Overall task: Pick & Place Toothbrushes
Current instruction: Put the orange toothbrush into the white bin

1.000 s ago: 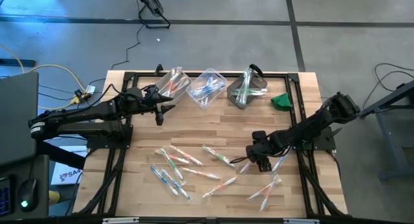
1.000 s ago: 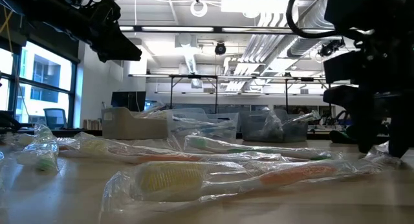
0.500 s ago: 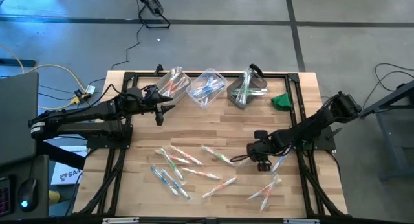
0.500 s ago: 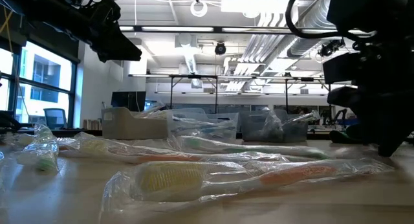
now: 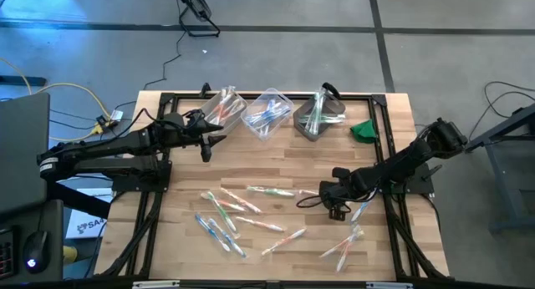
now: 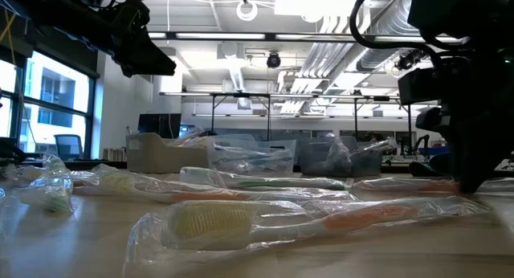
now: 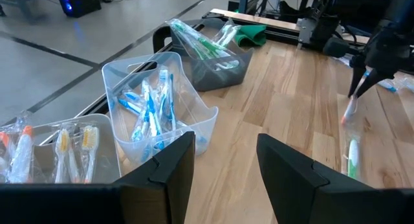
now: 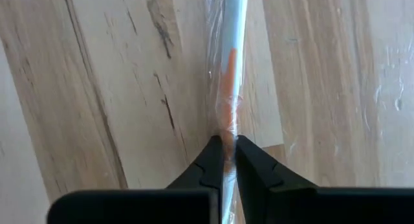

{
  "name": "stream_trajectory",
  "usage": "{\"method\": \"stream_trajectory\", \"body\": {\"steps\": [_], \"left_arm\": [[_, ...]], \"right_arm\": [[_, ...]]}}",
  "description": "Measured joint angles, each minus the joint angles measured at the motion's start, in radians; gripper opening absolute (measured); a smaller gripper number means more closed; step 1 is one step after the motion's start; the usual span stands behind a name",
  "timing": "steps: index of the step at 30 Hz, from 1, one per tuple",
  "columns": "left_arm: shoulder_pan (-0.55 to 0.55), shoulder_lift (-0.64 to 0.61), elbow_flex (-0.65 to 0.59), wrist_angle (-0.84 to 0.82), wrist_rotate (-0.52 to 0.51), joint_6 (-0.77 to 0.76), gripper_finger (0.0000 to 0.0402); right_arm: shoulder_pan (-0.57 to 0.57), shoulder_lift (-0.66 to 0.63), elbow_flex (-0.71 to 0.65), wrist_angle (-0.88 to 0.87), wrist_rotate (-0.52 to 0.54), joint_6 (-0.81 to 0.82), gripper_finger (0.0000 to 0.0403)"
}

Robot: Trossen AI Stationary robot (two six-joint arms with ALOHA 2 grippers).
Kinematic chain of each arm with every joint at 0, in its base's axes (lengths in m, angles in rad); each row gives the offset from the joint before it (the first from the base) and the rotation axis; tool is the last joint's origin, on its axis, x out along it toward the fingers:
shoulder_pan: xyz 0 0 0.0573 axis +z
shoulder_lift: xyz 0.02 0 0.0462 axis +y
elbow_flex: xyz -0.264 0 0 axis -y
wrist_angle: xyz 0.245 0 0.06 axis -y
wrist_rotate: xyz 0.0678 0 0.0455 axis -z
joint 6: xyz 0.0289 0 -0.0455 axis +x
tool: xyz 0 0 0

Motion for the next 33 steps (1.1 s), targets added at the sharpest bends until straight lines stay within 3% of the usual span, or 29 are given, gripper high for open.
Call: {"method": "stream_trajectory", "body": {"steps": [10, 25, 33], "left_arm": [[0.000, 0.000, 0.000, 0.000, 0.000, 0.000, 0.0164], [0.000, 0.000, 0.000, 0.000, 0.000, 0.000, 0.0164], [0.000, 0.000, 0.000, 0.014, -0.027, 0.000, 0.0164]], "right_arm": [[0.000, 0.005, 0.107, -0.059, 0.048, 0.018, 0.0004], [-0.003, 0.003, 0.302, -0.371, 0.144, 0.028, 0.0001], [-0.068, -0.020, 0.402, -0.481, 0.301, 0.024, 0.0003]]}}
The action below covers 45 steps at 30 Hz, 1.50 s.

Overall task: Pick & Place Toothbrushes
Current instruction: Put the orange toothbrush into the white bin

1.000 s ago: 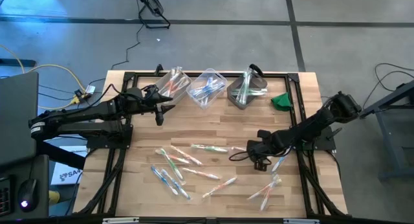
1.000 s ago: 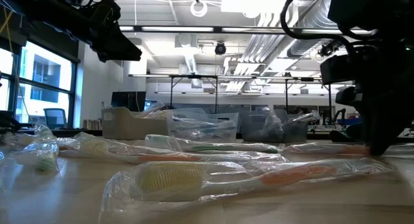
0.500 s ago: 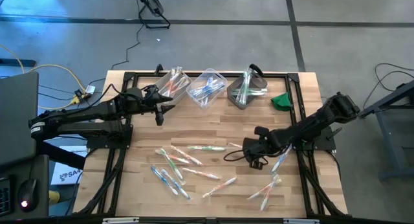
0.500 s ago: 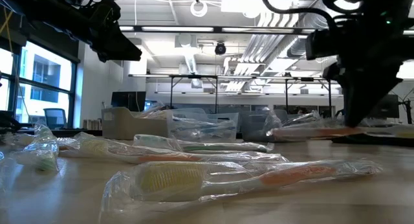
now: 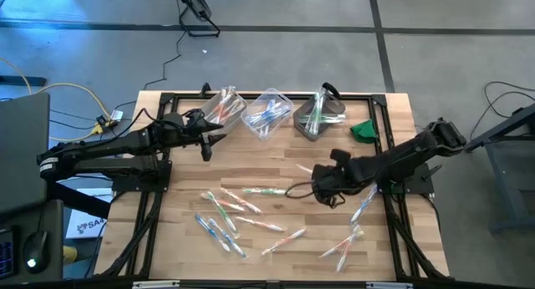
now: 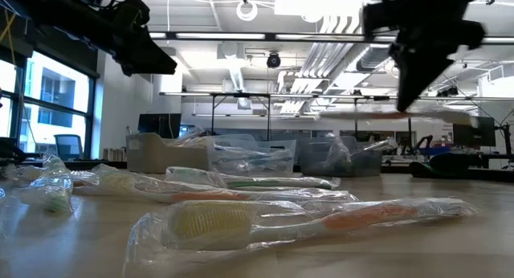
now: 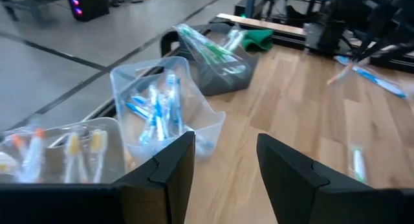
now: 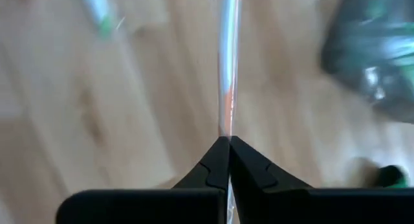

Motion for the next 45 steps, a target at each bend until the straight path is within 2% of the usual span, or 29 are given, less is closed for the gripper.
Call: {"method": "stream_trajectory", "body": {"steps": [5, 9, 14, 21, 28, 31, 35, 39, 41, 45], "left_arm": [[0.000, 0.000, 0.000, 0.034, -0.043, 0.004, 0.0164], [0.000, 0.001, 0.000, 0.082, -0.026, 0.078, 0.0164], [0.000, 0.033, 0.000, 0.182, 0.016, 0.104, 0.0164], [0.000, 0.096, 0.001, 0.217, 0.037, 0.101, 0.0164], [0.000, 0.157, 0.001, 0.306, 0.037, -0.019, 0.0164], [0.000, 0.187, 0.001, 0.362, 0.038, -0.012, 0.0164], [0.021, 0.214, 0.000, 0.441, 0.055, -0.005, 0.0164], [0.083, 0.226, 0.000, 0.543, 0.164, -0.005, 0.0164], [0.118, 0.226, 0.000, 0.566, 0.193, -0.031, 0.0164], [0.186, 0.225, 0.000, 0.569, 0.182, -0.075, 0.0164]], "right_arm": [[-0.068, -0.038, 0.000, 0.013, 0.107, -0.007, 0.0003], [-0.128, -0.049, -0.009, 0.098, 0.117, -0.088, 0.0003], [-0.223, -0.048, -0.041, 0.327, 0.013, -0.275, 0.0003], [-0.356, -0.047, -0.106, 0.763, -0.016, -0.440, 0.0003], [-0.451, -0.010, -0.107, 1.124, -0.092, -0.587, 0.0003], [-0.495, 0.022, -0.108, 1.237, -0.125, -0.651, 0.0003], [-0.559, 0.079, -0.108, 1.354, -0.268, -0.674, 0.0003], [-0.603, 0.144, -0.108, 1.438, -0.368, -0.658, 0.0003], [-0.616, 0.169, -0.108, 1.484, -0.386, -0.658, 0.0003], [-0.636, 0.189, -0.108, 1.534, -0.388, -0.658, 0.0003]]}}
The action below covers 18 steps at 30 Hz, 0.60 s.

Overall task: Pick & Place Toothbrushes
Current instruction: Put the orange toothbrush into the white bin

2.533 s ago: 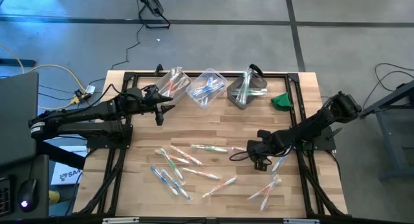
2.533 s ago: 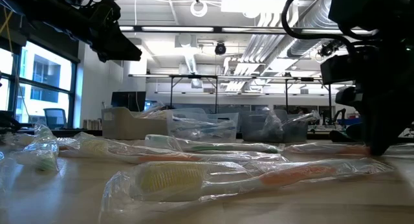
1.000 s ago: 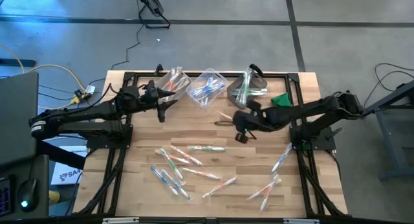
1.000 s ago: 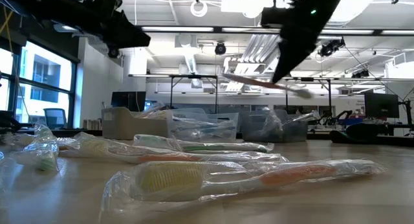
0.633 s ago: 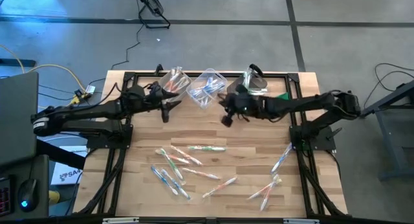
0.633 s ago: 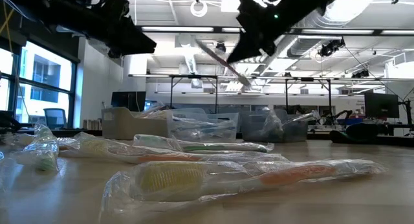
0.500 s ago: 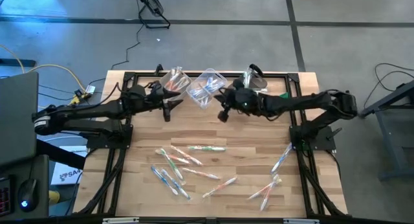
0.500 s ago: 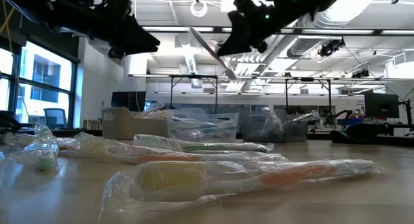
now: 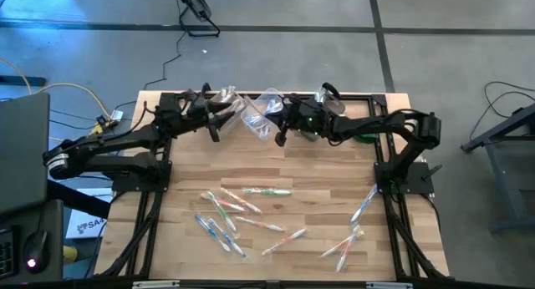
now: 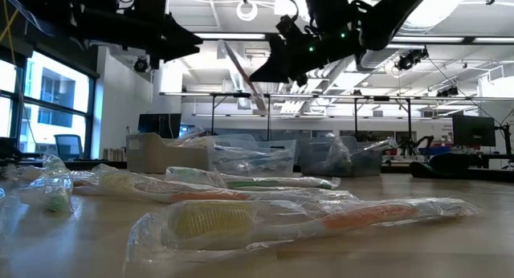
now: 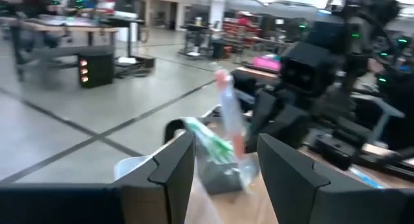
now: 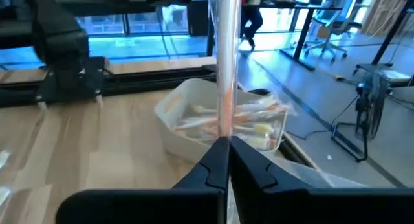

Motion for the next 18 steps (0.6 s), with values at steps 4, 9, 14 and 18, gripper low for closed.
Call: {"method": "stream_trajectory", "body": {"steps": [4, 9, 14, 18], "left_arm": [[0.054, 0.000, 0.000, 0.005, -0.033, -0.012, 0.0164], [0.078, 0.000, 0.000, -0.017, -0.078, -0.005, 0.0164], [0.076, 0.000, 0.000, -0.049, -0.040, -0.005, 0.0164], [0.075, 0.006, 0.000, -0.061, 0.008, -0.025, 0.0164]], "right_arm": [[-0.021, 0.001, 0.000, 0.055, -0.001, -0.003, 0.0003], [-0.042, 0.001, 0.000, 0.094, -0.022, -0.006, 0.0003], [-0.043, 0.001, 0.000, 0.095, -0.021, -0.003, 0.0003], [-0.040, 0.001, 0.000, 0.078, -0.048, 0.007, 0.0003]]}}
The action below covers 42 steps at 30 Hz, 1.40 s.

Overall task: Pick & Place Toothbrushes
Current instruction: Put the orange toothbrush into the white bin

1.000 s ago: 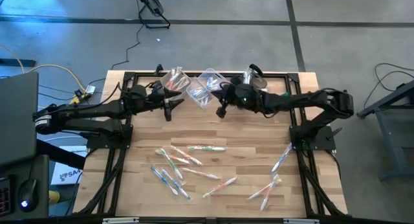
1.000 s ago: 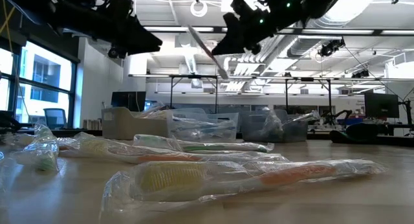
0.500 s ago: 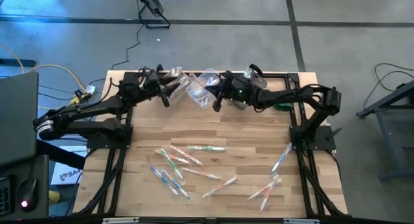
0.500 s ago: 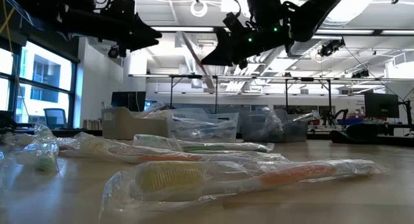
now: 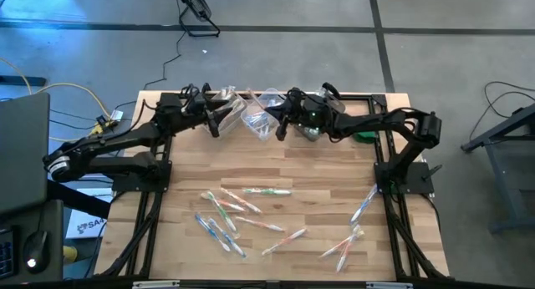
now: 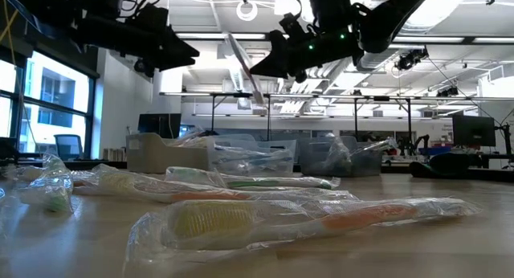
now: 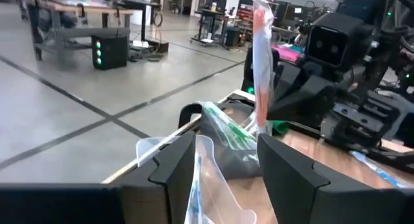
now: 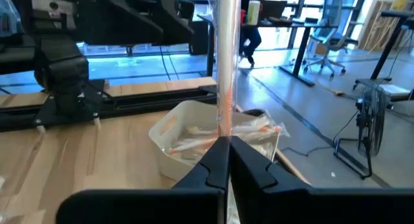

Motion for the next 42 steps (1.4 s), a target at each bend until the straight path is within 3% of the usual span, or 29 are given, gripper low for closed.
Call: {"method": "stream_trajectory", "body": {"steps": [7, 17, 42], "left_arm": [[0.000, 0.067, 0.000, 0.012, 0.014, 0.029, 0.0164], [0.000, 0.245, 0.000, 0.331, 0.239, 0.032, 0.0164], [0.000, 0.276, 0.063, 0.362, 0.276, 0.021, 0.0164]], "right_arm": [[0.039, 0.000, 0.000, -0.013, 0.007, -0.007, 0.0003], [0.054, 0.000, 0.000, -0.014, 0.010, -0.009, 0.0003], [0.053, 0.000, 0.000, -0.015, 0.010, -0.038, 0.0003]]}}
